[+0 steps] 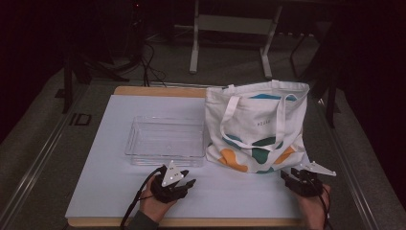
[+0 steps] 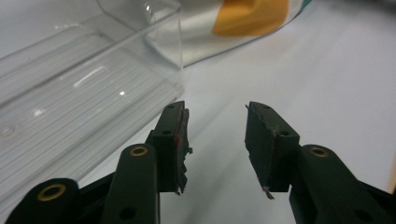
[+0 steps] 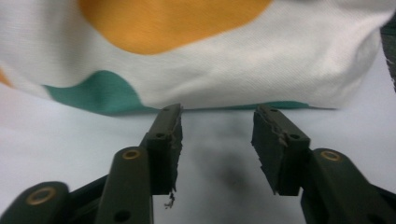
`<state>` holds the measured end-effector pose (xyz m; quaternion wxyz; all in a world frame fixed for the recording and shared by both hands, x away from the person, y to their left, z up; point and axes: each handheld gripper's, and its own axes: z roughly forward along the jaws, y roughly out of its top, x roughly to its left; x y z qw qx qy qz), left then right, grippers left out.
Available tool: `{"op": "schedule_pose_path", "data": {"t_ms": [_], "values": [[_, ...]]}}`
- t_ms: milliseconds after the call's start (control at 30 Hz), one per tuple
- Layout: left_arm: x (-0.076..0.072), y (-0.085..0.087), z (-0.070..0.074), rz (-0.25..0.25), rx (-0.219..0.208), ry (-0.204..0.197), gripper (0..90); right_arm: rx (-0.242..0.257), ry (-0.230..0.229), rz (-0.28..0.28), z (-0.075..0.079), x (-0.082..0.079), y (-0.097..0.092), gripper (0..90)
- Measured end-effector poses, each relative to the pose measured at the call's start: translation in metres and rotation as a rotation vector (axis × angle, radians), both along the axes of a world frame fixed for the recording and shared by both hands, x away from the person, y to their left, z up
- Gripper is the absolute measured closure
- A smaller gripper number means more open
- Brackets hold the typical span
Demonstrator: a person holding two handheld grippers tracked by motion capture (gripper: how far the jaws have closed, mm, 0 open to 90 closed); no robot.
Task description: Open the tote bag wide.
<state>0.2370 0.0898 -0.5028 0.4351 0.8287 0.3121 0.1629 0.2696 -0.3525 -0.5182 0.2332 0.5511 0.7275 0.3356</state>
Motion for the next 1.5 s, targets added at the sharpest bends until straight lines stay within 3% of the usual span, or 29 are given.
{"op": "schedule_pose_path", "data": {"t_ms": [267, 333, 533, 600, 767, 1000, 1267, 1300, 1500], "values": [[0.002, 0.002, 0.020, -0.043, -0.031, -0.020, 59.5, 0.019, -0.008, 0.032, 0.015, -0.003, -0.002, 67.3], [0.008, 0.005, 0.027, -0.050, -0.050, -0.019, 59.4, 0.016, -0.017, 0.043, 0.021, -0.003, -0.003, 71.9], [0.019, 0.006, 0.042, -0.063, -0.048, -0.030, 59.1, 0.016, -0.037, 0.052, 0.032, 0.001, -0.005, 82.0], [0.021, 0.005, 0.047, -0.070, -0.058, -0.037, 58.9, 0.024, -0.043, 0.057, 0.035, 0.002, -0.006, 81.6], [0.030, 0.004, 0.055, -0.084, -0.034, -0.054, 58.8, 0.031, -0.054, 0.070, 0.045, 0.005, -0.006, 77.3], [0.046, 0.005, 0.061, -0.093, -0.027, -0.046, 58.0, 0.044, -0.062, 0.083, 0.055, 0.012, -0.006, 69.4], [0.063, 0.006, 0.070, -0.093, -0.026, -0.048, 57.8, 0.054, -0.082, 0.088, 0.070, 0.019, -0.010, 67.2], [0.069, 0.006, 0.073, -0.094, -0.027, -0.051, 57.6, 0.057, -0.086, 0.091, 0.077, 0.024, -0.013, 62.2], [0.083, 0.005, 0.077, -0.111, -0.031, -0.053, 56.8, 0.058, -0.083, 0.096, 0.084, 0.035, -0.017, 53.3]]}}
